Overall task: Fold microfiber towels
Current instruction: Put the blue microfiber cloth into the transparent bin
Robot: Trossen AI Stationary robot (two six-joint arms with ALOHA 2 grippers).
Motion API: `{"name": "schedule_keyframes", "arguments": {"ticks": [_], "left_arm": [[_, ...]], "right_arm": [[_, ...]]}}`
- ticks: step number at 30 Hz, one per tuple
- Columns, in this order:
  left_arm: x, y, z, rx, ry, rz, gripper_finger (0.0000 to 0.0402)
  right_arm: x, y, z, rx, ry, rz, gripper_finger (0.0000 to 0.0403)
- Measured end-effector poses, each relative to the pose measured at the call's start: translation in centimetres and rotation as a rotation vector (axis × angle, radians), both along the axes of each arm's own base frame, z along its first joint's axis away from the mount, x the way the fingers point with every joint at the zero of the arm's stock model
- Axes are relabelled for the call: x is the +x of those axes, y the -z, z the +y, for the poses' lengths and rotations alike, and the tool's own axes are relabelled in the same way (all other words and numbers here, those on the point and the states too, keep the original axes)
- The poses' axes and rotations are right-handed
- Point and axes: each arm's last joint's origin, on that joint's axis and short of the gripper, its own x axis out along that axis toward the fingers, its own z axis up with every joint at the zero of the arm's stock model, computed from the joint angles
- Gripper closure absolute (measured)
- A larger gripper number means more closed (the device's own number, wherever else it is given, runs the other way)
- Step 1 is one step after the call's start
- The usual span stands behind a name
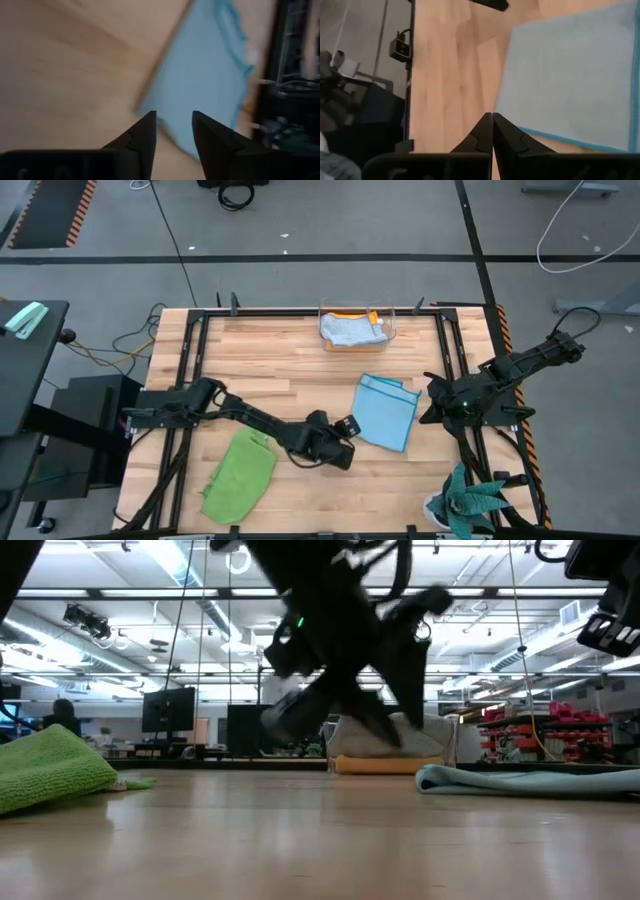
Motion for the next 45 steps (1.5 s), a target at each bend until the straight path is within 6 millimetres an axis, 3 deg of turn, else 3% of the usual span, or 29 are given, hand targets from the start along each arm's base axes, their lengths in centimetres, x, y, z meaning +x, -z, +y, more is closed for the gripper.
{"name": "schedule_keyframes", "arguments": {"ticks": [12,32,45], "left_arm": [[-0.6,4.2,0.9,-0.115,0.025,-0.144,0.0197],[1.1,4.5,7.5,-0.105,0.207,-0.053,0.0189],[1.4,4.6,9.3,-0.046,0.279,-0.026,0.0206]], "right_arm": [[-0.3,-0.6,0.5,0.045,-0.038,-0.061,0.0391],[0.0,-1.0,0.6,0.088,-0.004,-0.103,0.0390],[0.1,-1.0,0.4,0.074,0.057,-0.112,0.0392]]}}
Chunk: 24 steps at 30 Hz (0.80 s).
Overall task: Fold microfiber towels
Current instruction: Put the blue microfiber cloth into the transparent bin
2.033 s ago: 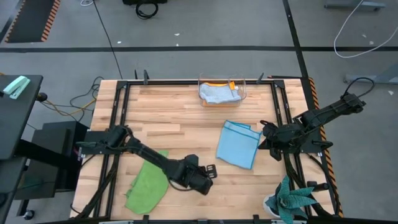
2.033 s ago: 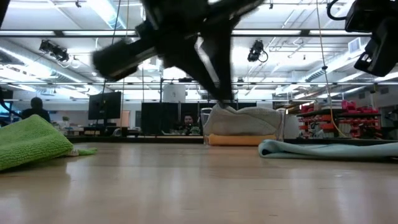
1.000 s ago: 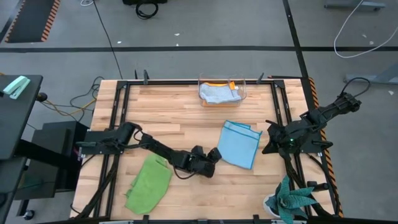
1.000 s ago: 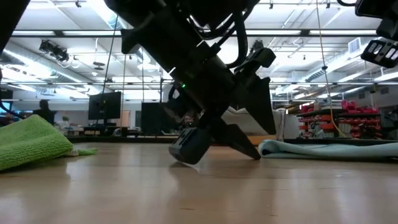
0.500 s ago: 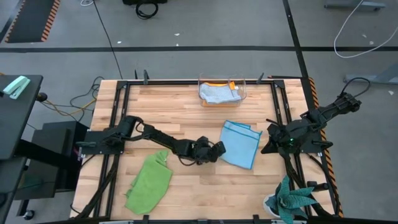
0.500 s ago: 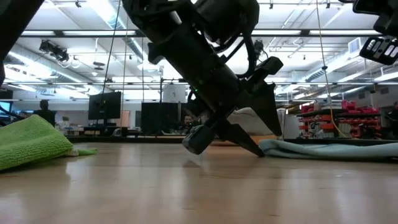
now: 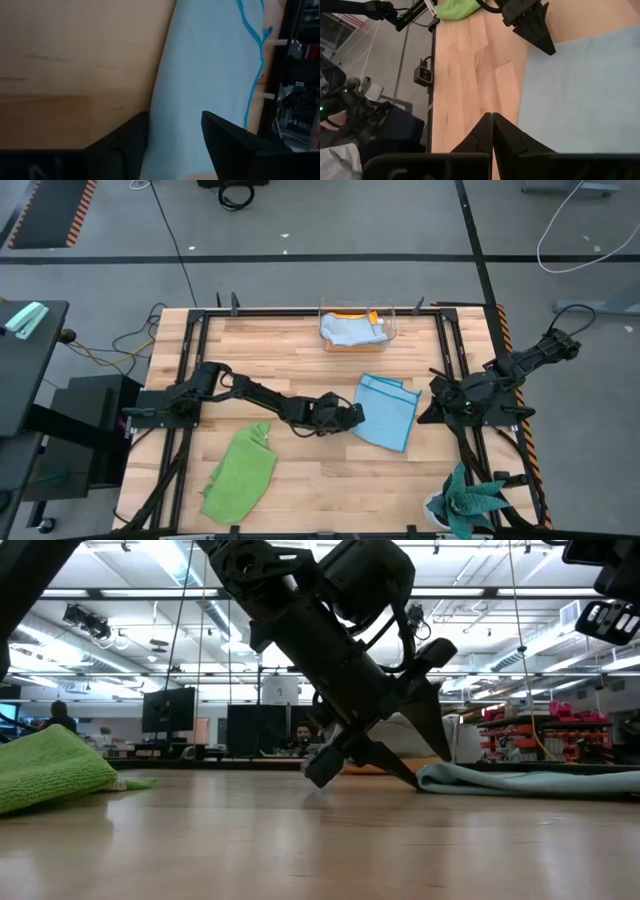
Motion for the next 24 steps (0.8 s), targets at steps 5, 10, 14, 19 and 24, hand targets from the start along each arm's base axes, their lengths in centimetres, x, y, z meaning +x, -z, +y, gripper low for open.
{"name": "schedule_keyframes", "arguments": {"ticks": [5,10,14,19,24], "left_arm": [[0.3,0.4,0.3,0.001,0.004,-0.024,0.0231],[1.1,1.7,0.4,-0.055,0.061,-0.072,0.0249],[1.1,1.9,0.2,-0.060,0.077,-0.070,0.0252],[1.3,1.8,0.7,-0.053,0.104,-0.065,0.0249],[1.4,1.8,1.4,-0.039,0.118,-0.062,0.0271]], "right_arm": [[0.0,0.0,-0.1,-0.012,0.019,-0.006,0.0393],[0.1,0.0,0.0,-0.007,0.031,0.000,0.0393],[0.2,0.1,0.0,0.005,0.044,0.014,0.0393],[0.3,0.2,0.1,0.008,0.049,0.022,0.0393],[0.3,0.2,0.1,0.004,0.054,0.021,0.0393]]}}
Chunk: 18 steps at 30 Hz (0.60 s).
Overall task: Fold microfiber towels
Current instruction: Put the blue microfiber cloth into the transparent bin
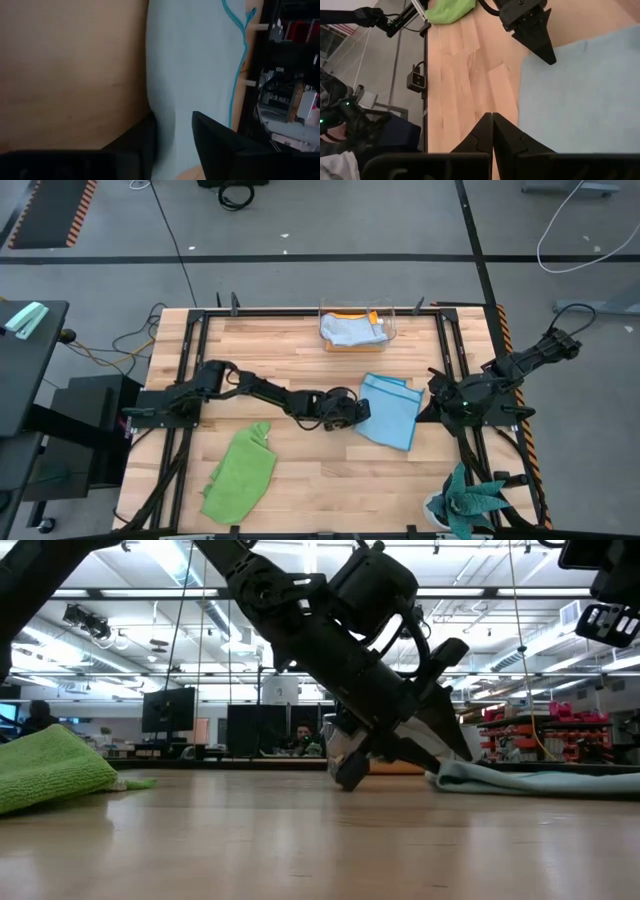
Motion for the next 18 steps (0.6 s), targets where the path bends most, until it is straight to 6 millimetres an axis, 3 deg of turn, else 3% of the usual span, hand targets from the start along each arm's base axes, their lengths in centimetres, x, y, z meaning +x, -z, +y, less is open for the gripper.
{"name": "schedule_keyframes", "arguments": {"ticks": [10,18], "left_arm": [[0.0,0.0,0.3,0.042,0.020,0.001,0.0388],[1.0,-1.2,1.4,0.122,0.019,-0.159,0.0386]], "right_arm": [[0.0,0.0,0.0,-0.002,0.005,-0.002,0.0393],[0.1,0.0,-0.2,-0.032,0.049,-0.016,0.0393]]}}
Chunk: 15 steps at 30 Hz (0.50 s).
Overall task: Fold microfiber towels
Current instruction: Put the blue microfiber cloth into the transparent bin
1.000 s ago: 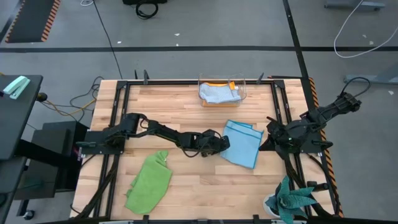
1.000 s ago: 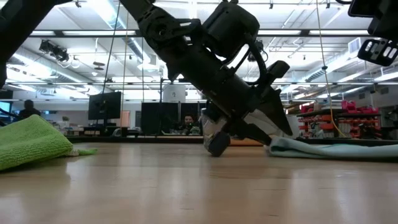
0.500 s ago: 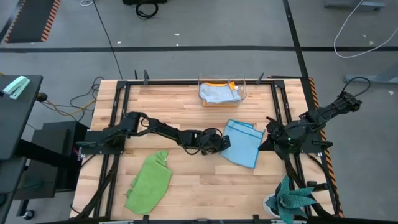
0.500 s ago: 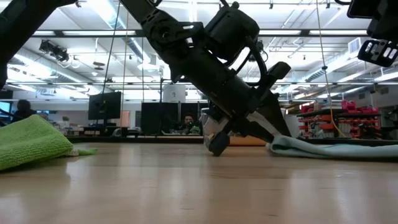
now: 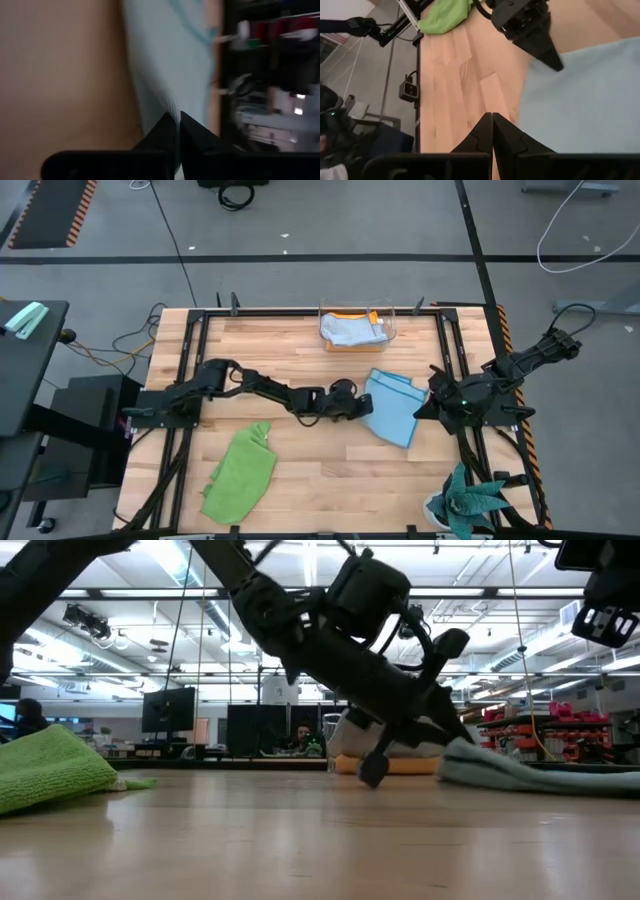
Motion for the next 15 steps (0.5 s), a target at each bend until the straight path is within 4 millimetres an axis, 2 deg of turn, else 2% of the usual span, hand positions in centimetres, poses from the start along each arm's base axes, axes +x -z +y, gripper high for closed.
{"name": "schedule_keyframes", "arguments": {"ticks": [6,15], "left_arm": [[1.0,-1.5,2.6,0.101,-0.038,-0.176,0.0389],[3.4,-6.5,6.1,0.232,0.020,-0.294,0.0392]], "right_arm": [[0.0,0.0,-0.1,-0.020,0.033,-0.011,0.0393],[0.0,0.1,-0.4,-0.025,0.114,0.000,0.0400]]}}
